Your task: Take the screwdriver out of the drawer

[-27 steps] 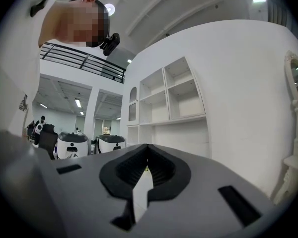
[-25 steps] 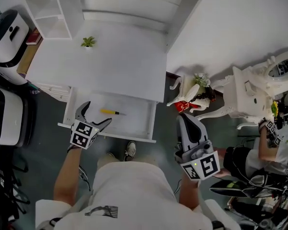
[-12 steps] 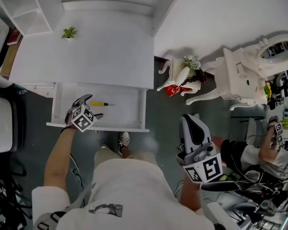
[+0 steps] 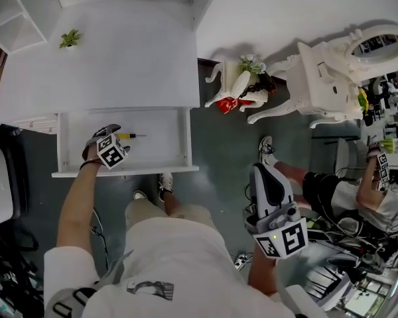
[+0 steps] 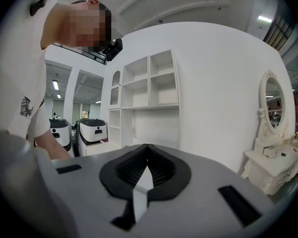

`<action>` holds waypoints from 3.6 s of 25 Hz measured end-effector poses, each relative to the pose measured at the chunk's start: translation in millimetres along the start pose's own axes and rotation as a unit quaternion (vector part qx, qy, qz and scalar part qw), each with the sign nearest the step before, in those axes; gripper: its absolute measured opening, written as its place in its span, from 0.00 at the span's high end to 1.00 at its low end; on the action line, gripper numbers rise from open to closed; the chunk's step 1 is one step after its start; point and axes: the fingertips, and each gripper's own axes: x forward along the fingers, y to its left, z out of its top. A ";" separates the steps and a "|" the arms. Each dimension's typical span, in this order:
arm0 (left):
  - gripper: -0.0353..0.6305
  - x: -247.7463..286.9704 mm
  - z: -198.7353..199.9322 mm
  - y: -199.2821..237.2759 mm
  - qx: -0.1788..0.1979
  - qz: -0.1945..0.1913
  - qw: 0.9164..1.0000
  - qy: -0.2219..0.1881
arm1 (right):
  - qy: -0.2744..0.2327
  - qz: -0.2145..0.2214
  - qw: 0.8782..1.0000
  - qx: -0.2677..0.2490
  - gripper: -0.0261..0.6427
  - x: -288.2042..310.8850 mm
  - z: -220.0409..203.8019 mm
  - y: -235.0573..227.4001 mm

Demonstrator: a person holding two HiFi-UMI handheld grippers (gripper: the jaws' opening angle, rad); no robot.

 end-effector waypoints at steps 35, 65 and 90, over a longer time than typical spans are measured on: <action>0.73 41.9 -1.8 -5.0 0.046 -0.049 0.996 0.058 | 0.013 -0.066 0.996 0.050 0.95 -34.0 -15.2 -6.0; 0.82 -28.1 16.5 13.0 -0.037 0.089 0.995 -0.028 | -0.006 0.000 0.999 0.039 0.95 -40.6 0.5 44.1; 0.82 -220.4 49.3 17.3 -0.194 0.254 0.926 -0.199 | -0.085 0.184 0.979 0.039 0.95 31.5 43.4 82.4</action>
